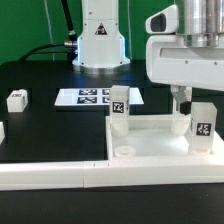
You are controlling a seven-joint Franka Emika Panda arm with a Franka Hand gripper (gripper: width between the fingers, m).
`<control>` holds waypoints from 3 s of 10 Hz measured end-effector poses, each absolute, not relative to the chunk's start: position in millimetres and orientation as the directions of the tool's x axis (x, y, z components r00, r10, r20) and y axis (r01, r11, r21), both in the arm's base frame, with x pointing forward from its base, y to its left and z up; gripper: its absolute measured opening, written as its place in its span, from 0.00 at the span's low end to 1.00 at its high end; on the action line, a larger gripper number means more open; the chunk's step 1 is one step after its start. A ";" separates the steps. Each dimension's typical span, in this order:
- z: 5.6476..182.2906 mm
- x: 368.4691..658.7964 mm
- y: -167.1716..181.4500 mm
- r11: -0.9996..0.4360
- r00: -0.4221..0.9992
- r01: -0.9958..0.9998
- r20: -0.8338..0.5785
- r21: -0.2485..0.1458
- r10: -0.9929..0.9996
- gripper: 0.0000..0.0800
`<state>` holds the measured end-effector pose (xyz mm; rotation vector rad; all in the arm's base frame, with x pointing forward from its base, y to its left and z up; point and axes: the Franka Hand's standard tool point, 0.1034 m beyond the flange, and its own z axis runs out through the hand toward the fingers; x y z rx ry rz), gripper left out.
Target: Assemble square table
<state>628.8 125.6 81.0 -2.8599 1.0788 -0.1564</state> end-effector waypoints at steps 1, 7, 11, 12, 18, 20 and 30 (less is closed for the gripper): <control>79.9 629.0 124.1 -0.843 0.838 -0.531 0.092 -0.088 -0.537 0.81; 77.7 629.1 122.3 -0.871 0.866 -0.484 0.099 -0.080 -0.490 0.45; 77.5 627.3 117.3 -0.621 0.620 -0.778 0.046 -0.095 -0.783 0.37; 77.5 627.1 116.6 -0.472 0.473 -0.875 0.016 -0.110 -0.881 0.37; 73.4 626.6 126.9 0.089 -0.076 -0.987 -0.097 -0.133 -0.992 0.37; 73.2 628.4 123.8 -0.162 0.170 -0.976 -0.045 -0.147 -0.984 0.67; 75.7 631.1 120.4 -0.940 0.934 -0.337 0.111 -0.053 -0.341 0.67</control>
Offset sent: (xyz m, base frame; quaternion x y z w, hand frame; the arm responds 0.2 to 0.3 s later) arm 0.0000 0.0000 0.0000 0.0000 0.0000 0.0000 1.0000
